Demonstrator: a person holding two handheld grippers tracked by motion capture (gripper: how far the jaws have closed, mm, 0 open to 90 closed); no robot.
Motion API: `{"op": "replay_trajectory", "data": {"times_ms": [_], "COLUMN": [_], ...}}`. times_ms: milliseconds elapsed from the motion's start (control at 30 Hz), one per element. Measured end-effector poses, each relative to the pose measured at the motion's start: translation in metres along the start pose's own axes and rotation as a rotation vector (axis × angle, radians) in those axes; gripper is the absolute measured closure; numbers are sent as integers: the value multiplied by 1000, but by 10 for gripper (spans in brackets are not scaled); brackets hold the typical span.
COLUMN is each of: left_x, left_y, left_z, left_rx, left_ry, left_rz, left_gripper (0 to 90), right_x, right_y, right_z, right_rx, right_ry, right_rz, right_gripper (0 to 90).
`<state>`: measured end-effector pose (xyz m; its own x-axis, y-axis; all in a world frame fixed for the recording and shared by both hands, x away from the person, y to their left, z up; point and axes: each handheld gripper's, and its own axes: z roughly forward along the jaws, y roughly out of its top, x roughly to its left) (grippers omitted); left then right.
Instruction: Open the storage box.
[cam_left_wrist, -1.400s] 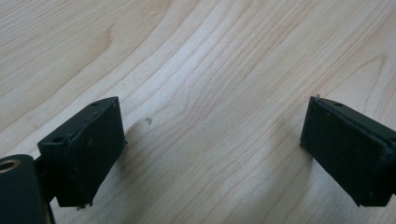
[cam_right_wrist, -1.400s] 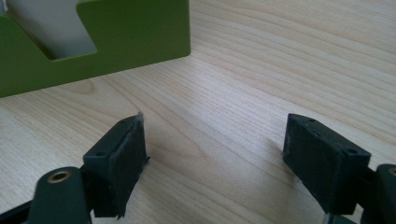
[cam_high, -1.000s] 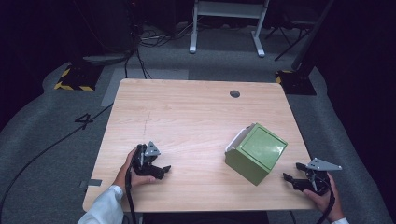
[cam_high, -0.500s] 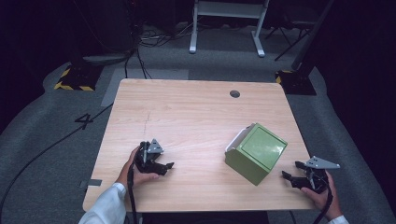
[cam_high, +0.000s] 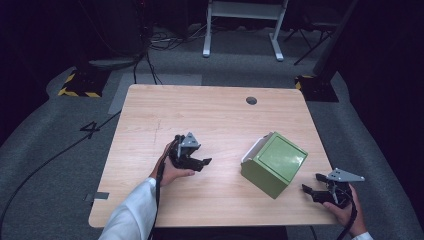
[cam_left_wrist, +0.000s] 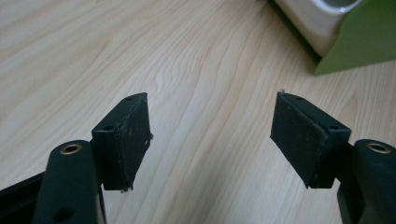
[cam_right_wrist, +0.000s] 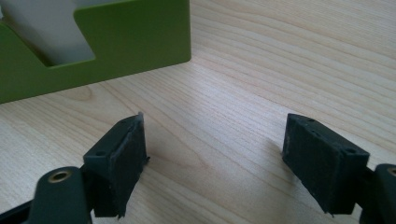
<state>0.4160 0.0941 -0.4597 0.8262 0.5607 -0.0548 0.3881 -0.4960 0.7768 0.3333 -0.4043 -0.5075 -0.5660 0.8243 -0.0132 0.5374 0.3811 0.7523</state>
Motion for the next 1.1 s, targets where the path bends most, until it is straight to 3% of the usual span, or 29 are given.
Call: {"op": "replay_trajectory", "data": {"times_ms": [233,767,1100], "left_x": [-12,-23,-31], "left_y": [27,71,77], "left_z": [20,61,89], "left_rx": [-37,-48,9], "left_ry": [-29,-68,-111], "left_rz": [32,61,83], "left_gripper": [290,287,301], "right_x": [0,0,0], "right_y": [0,0,-1], "right_z": [0,-1,-1], "right_rx": [0,0,0], "right_ry": [0,-1,1], "right_rz": [3,2,0], "right_gripper": [218,218,218]}}
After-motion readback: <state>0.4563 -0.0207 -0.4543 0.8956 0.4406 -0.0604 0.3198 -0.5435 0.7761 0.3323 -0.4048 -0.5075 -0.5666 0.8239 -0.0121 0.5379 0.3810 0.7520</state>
